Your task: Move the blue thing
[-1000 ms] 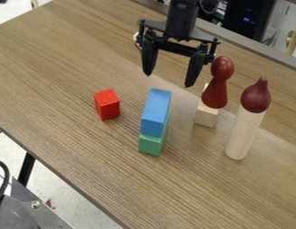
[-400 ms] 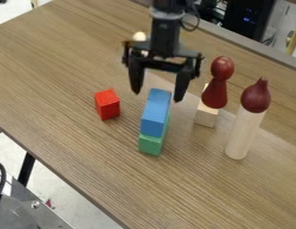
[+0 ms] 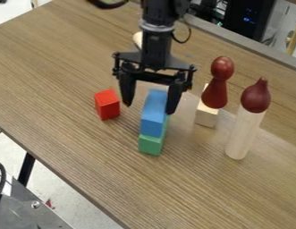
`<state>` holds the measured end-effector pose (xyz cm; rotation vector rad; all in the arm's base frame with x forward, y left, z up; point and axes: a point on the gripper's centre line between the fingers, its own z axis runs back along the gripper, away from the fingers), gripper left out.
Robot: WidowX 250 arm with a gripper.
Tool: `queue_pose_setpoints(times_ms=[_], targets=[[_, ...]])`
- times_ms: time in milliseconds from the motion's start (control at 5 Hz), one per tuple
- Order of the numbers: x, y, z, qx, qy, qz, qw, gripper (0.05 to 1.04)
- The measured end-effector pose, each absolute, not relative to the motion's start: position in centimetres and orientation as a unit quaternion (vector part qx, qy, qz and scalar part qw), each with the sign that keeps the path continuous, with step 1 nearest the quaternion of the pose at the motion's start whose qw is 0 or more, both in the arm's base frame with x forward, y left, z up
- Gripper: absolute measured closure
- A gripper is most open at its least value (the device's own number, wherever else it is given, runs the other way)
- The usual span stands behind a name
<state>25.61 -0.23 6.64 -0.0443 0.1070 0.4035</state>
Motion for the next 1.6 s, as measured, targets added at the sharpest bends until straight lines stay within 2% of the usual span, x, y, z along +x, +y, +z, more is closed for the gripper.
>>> queue_pose_setpoints(times_ms=[200, 400, 600, 800, 1200, 1600], targets=[[25.1, -0.2, 6.3, -0.021, 0.058, 0.204, 0.977, 0.400], [24.9, -0.2, 6.7, -0.021, 0.053, 0.206, 0.977, 0.536], [24.9, -0.1, 7.4, -0.025, 0.043, 0.207, 0.977, 0.536], [26.2, -0.2, 8.7, -0.039, 0.026, 0.208, 0.977, 0.536], [32.2, 1.2, 7.7, -0.004, 0.018, 0.184, 0.983, 0.536], [38.8, 2.3, 6.5, 0.009, 0.013, 0.188, 0.982, 0.536]])
